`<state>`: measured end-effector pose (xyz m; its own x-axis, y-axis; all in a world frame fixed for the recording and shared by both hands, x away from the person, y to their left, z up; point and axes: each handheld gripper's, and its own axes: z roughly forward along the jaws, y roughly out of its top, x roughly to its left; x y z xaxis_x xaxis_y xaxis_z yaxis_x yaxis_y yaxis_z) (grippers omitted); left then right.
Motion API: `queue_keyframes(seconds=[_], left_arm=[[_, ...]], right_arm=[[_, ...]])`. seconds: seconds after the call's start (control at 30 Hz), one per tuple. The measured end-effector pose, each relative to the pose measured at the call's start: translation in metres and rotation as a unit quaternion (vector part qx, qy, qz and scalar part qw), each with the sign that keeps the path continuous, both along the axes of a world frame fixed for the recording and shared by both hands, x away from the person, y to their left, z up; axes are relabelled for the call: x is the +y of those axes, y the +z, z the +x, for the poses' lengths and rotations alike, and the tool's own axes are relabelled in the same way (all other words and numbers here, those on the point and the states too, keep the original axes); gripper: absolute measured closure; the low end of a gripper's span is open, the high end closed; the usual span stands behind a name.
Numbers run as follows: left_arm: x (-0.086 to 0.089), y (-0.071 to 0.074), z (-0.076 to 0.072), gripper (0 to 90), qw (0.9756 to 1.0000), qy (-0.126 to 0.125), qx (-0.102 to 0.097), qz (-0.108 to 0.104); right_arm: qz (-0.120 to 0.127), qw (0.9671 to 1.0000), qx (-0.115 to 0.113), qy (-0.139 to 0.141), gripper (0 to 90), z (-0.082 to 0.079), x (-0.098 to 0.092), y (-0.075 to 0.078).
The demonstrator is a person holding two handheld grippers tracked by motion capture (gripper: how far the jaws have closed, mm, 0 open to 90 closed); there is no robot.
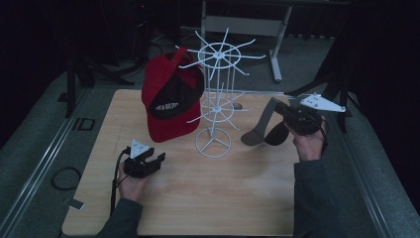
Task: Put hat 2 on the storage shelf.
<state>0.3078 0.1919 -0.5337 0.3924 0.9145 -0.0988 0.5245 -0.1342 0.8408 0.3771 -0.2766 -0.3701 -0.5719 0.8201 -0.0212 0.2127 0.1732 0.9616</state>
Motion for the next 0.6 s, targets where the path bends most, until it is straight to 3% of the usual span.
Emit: queue_keyframes(seconds=[0.6], left_arm=[[0.0,0.0,-0.001,49.8,1.0,-0.001,0.0,0.0]], right_arm=[[0.033,0.998,-0.012,0.052,87.8,-0.016,0.005,0.011]])
